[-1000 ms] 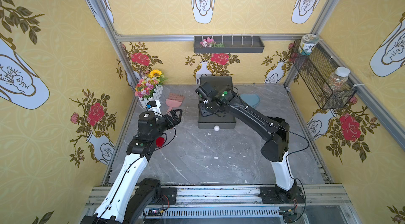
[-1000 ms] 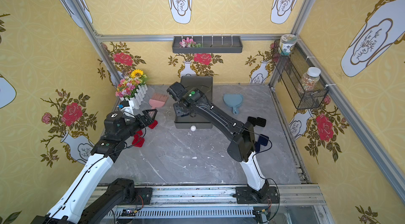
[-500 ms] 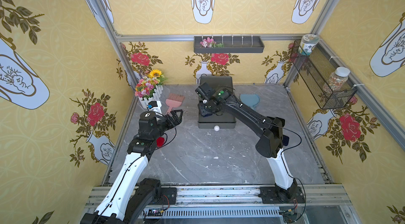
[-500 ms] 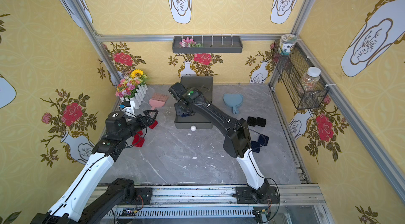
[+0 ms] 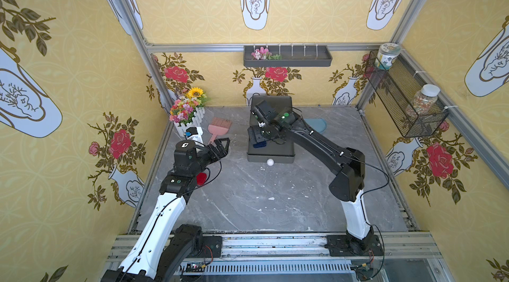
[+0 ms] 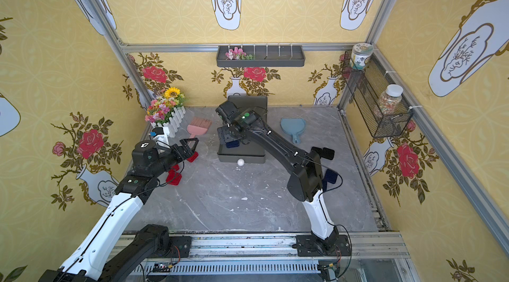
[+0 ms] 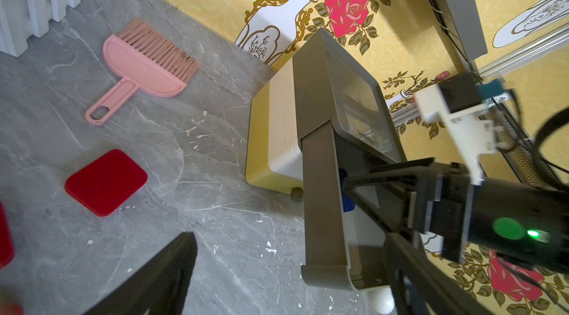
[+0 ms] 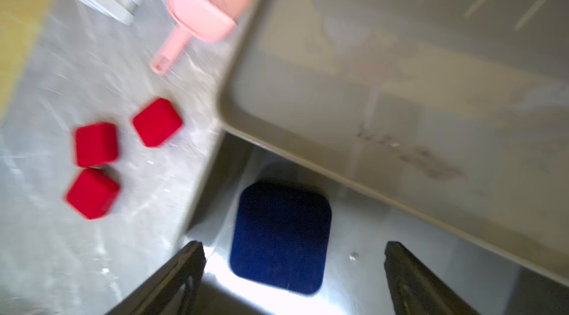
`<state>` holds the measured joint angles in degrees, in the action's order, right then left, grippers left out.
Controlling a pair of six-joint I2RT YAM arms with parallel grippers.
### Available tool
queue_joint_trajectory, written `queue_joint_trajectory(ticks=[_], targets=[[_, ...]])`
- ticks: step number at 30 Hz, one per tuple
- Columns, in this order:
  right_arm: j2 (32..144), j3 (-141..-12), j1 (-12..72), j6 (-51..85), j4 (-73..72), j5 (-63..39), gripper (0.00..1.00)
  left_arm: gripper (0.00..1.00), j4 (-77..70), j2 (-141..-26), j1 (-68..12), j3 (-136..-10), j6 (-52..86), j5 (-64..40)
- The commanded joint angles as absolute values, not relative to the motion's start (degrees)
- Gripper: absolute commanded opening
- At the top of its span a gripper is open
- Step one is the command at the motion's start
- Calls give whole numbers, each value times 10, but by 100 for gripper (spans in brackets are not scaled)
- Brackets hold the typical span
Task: Place the brooch boxes into the drawer by color
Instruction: Place the brooch box in the drawer, then pick up the brooch box from the center of the board.
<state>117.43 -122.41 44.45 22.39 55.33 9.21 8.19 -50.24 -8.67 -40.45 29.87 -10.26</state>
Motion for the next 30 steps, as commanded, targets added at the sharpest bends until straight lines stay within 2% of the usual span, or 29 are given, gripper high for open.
queue_joint_trajectory(ticks=[1,6,9,11,14,17,22,27,30], targets=[[1132,-1207,445,216,510,105,95,100,73,-502,-86,-409,299,-102],[1047,-1166,440,219,521,139,95,100,63,-502,-86,-410,308,-112],[976,-1096,401,245,547,158,96,100,60,-499,-87,-409,307,-121],[919,-1015,344,265,553,150,96,100,53,-497,-86,-404,303,-131],[840,-882,214,275,548,102,95,100,39,-494,-86,-394,299,-148],[798,-784,109,261,549,77,96,100,26,-497,-87,-386,296,-164],[797,-696,-13,238,528,52,96,100,0,-508,-89,-382,301,-195],[868,-675,-98,222,511,45,96,100,-4,-511,-91,-375,300,-205],[907,-657,-154,208,490,-3,96,100,-11,-506,-91,-364,299,-208]])
